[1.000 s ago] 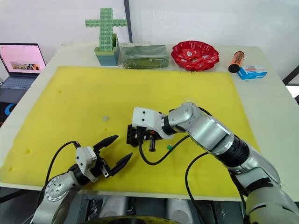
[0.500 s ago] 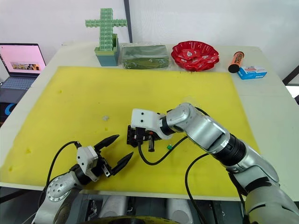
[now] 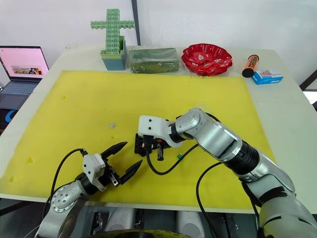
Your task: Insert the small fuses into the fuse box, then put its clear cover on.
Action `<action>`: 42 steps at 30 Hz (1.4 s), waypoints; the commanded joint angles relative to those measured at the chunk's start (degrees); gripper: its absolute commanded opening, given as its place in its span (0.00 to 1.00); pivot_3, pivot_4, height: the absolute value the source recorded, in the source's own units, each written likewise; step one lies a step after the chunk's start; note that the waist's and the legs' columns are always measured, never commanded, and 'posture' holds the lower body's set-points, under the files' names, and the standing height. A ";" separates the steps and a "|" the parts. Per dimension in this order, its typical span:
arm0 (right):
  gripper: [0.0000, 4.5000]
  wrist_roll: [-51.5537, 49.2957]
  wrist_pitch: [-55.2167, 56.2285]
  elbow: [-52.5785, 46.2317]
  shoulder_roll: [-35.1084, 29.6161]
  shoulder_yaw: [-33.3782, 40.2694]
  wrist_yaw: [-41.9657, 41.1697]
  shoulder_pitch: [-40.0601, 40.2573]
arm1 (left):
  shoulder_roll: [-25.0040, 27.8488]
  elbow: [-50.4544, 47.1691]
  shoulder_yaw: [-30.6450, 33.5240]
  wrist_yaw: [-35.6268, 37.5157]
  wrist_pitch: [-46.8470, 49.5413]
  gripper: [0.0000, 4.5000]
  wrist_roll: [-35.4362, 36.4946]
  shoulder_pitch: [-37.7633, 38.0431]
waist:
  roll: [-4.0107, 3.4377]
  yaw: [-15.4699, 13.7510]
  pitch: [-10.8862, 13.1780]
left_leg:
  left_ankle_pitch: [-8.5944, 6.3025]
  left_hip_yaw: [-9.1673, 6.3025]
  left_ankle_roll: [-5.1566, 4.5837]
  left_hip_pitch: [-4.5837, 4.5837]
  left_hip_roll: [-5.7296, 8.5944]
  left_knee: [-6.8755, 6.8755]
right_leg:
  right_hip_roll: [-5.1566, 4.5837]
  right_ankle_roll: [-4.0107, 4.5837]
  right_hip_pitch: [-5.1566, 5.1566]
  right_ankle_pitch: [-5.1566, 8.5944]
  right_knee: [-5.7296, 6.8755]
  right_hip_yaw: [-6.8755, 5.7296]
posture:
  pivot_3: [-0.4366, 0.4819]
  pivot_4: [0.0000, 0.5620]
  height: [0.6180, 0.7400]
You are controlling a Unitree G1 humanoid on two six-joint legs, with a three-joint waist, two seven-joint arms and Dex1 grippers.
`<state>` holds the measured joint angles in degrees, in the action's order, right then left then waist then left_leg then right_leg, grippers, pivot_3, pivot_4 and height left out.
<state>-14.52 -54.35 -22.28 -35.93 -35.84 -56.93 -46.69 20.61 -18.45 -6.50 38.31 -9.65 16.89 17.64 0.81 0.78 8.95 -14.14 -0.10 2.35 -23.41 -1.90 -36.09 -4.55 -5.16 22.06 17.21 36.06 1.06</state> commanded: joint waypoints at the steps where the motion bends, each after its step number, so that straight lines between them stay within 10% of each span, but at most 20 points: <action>1: 0.00 1.28 0.60 -0.12 -0.04 -0.84 -0.42 -0.43 | -0.35 -1.35 -0.26 -0.15 -0.45 1.00 0.19 -0.01 | 0.00 0.01 0.00 | 0.00 0.00 0.00 0.00 0.01 -0.01 | 0.01 0.00 0.00 0.00 0.00 0.00 | 0.48 0.27 1.00; 15: 0.00 4.87 4.84 1.51 -0.04 -1.72 -1.07 2.32 | -0.50 -0.46 0.23 0.35 -1.11 1.00 0.23 0.17 | 0.01 0.04 -0.01 | 0.00 -0.02 0.00 0.25 0.05 -0.03 | 0.09 -0.01 -0.33 0.00 0.03 -0.02 | 0.48 0.27 1.00; 21: 0.39 4.77 4.71 2.36 0.75 -0.13 -1.07 1.22 | -0.57 0.12 0.33 0.64 -1.55 1.00 0.23 0.16 | 0.01 0.03 -0.01 | 0.00 -0.02 0.00 0.27 0.02 -0.04 | 0.06 -0.01 -0.33 0.00 0.03 -0.02 | 0.48 0.27 1.00; 42: 0.39 0.41 3.98 -0.07 2.42 8.27 -0.95 2.15 | -0.54 2.78 0.85 1.55 -3.56 1.00 0.33 -1.40 | 0.00 0.03 0.00 | 0.00 -0.04 0.00 0.15 0.00 -0.01 | 0.03 -0.01 -0.40 0.00 0.02 -0.02 | 0.48 0.27 1.00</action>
<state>-12.83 -50.43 -21.01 -33.99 -29.66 -58.17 -44.54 20.16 -15.55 -6.27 39.77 -12.15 16.87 16.44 0.82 0.81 8.95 -14.14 -0.14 2.35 -23.26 -1.90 -36.09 -4.52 -5.17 21.66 17.21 36.08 1.04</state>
